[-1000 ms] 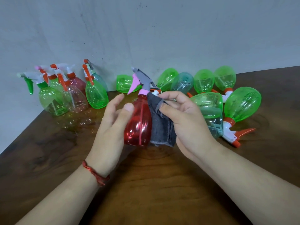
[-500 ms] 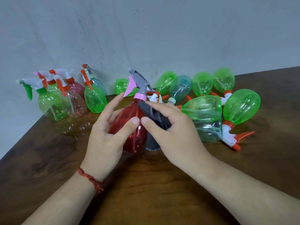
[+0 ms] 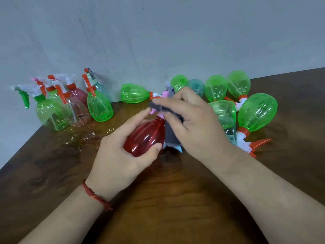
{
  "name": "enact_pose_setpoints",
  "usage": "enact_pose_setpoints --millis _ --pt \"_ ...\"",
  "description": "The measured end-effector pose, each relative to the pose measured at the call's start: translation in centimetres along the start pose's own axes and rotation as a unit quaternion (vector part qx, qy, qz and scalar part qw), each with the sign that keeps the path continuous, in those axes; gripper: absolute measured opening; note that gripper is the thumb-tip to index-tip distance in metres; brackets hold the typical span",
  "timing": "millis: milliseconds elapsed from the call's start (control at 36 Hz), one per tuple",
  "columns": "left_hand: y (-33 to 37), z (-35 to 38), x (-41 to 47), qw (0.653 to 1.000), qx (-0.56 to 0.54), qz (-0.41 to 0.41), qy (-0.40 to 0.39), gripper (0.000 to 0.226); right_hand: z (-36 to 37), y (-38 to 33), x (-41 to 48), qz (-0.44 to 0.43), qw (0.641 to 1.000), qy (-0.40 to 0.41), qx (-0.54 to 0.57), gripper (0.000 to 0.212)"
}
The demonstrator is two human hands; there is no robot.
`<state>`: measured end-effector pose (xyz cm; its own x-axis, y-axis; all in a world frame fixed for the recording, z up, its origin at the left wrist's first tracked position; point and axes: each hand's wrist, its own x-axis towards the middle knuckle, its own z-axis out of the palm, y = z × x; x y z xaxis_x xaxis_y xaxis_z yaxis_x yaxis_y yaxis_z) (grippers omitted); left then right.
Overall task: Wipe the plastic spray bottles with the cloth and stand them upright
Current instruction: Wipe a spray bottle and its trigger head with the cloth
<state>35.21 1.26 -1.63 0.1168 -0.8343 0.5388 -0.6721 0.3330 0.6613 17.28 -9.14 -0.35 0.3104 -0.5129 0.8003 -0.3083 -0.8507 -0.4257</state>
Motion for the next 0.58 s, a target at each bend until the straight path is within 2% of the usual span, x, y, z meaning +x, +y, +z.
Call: enact_pose_setpoints --millis 83,194,250,361,389,500,583 --pt "-0.2 -0.2 0.3 0.994 0.095 0.046 0.002 0.075 -0.8 0.2 0.6 0.037 0.998 0.051 -0.022 0.025" --pt "-0.6 -0.3 0.5 0.987 0.148 0.065 0.005 0.073 0.1 -0.3 -0.3 0.017 0.999 -0.031 0.01 0.026" --pt "-0.7 -0.3 0.3 0.99 0.128 0.062 0.01 0.072 0.3 -0.1 -0.3 0.011 0.999 -0.028 0.013 0.026" --pt "0.0 0.0 0.4 0.997 0.062 0.043 0.019 0.072 -0.3 0.7 0.2 0.038 0.996 0.082 0.003 0.026" --pt "0.1 0.2 0.4 0.998 0.039 0.035 0.016 0.072 -0.3 0.6 0.0 0.036 0.996 0.083 0.011 0.027" --pt "-0.3 0.3 0.4 0.999 -0.05 -0.003 -0.003 0.07 0.2 0.5 -0.3 0.011 0.999 0.005 0.037 0.033" --pt "-0.6 -0.1 0.7 0.992 -0.122 -0.016 -0.017 0.068 -0.4 1.0 0.3 0.042 0.997 0.052 0.03 0.031"
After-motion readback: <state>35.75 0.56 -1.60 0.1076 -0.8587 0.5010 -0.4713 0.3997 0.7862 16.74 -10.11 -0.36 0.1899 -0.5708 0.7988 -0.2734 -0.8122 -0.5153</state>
